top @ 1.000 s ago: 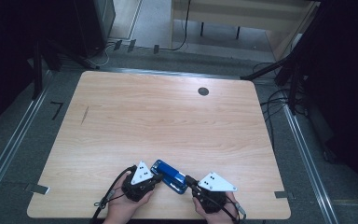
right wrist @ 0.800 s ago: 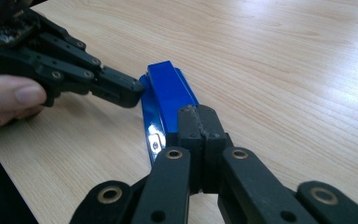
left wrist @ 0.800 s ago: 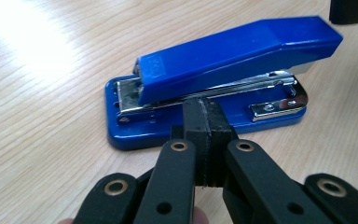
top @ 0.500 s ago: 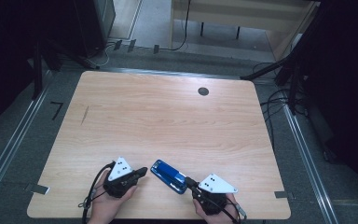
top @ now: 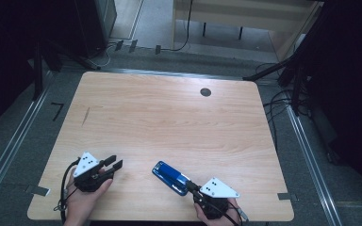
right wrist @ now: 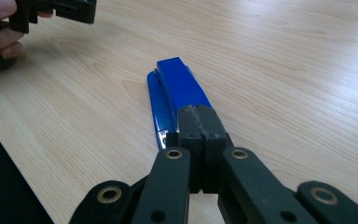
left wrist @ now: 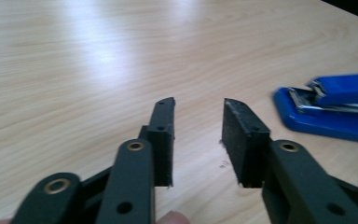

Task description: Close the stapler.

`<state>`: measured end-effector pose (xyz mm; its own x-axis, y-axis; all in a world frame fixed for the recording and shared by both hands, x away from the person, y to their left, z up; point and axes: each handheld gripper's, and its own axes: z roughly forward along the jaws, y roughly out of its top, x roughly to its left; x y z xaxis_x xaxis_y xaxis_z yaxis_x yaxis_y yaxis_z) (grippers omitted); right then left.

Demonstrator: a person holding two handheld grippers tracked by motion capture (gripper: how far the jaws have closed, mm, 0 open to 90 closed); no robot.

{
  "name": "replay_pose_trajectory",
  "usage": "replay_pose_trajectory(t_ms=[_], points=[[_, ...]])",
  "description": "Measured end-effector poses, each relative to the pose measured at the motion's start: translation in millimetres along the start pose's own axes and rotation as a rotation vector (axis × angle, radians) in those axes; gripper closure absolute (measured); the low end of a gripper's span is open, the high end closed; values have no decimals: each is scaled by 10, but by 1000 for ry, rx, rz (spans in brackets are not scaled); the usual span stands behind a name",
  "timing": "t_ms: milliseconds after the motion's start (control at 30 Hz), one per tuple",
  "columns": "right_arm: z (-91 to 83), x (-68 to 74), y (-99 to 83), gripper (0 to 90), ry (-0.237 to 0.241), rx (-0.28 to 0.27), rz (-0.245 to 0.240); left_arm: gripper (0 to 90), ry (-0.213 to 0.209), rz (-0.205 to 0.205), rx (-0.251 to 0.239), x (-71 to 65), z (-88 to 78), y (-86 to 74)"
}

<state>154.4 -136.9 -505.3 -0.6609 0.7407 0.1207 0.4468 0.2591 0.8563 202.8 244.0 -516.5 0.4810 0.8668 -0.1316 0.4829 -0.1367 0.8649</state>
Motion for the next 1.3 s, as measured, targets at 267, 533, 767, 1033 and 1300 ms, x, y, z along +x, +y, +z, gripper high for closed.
replay_pose_trajectory(t_ms=[267, 533, 767, 1033, 1300], points=[[23, 63, -14, 900, 7, 11, -20, 448, 125, 14, 21, 241, -57, -66], [123, 149, -64, 900, 34, 44, -24, 262, 207, -14, 37, 356, -80, -79], [200, 147, -140, 900, 14, 60, 33, 157, 236, -49, 38, 425, -104, -62], [260, 174, -188, 900, -25, 72, 44, 141, 253, -45, 40, 418, -78, -68], [266, 146, -193, 900, -40, 71, 52, 145, 232, -62, 44, 436, -83, -71]])
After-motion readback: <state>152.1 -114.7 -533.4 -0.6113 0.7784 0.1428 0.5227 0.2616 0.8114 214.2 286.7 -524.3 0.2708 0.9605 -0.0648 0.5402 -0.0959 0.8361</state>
